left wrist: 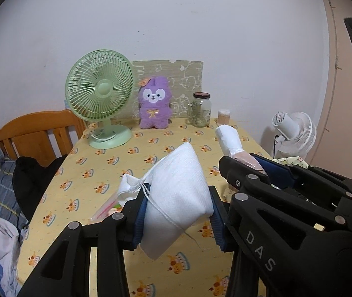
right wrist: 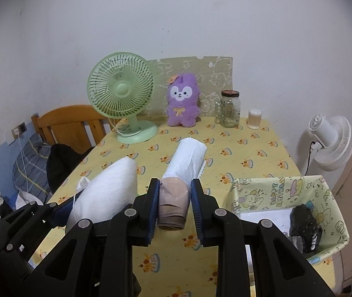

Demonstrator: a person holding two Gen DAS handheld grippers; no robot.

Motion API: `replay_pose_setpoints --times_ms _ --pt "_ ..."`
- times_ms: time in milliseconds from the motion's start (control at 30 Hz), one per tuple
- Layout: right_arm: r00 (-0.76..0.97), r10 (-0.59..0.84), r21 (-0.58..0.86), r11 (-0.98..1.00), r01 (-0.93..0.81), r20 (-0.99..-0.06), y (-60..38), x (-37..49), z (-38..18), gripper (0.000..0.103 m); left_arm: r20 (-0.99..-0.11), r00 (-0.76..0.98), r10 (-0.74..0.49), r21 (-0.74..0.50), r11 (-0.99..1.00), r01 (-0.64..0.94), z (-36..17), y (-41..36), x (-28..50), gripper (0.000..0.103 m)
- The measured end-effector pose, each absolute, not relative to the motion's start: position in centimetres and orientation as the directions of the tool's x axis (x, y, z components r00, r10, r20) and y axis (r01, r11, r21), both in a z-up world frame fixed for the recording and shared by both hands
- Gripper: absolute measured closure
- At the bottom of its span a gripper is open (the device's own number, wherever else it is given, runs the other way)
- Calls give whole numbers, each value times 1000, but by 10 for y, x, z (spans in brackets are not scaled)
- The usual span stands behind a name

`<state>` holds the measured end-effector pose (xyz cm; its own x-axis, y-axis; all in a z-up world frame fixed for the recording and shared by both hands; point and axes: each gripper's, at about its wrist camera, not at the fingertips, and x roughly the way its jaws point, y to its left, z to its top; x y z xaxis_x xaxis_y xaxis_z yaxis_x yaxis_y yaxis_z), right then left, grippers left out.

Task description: Organize soft objects

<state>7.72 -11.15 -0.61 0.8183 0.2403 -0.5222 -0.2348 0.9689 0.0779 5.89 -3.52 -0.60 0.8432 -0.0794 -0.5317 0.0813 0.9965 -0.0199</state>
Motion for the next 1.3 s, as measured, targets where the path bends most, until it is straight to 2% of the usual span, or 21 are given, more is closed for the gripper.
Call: replay_pose_setpoints --times_ms 1300 --pt "865 91 49 996 -77 -494 -226 77 -1 75 -510 822 -253 -30 960 277 -4 -146 80 57"
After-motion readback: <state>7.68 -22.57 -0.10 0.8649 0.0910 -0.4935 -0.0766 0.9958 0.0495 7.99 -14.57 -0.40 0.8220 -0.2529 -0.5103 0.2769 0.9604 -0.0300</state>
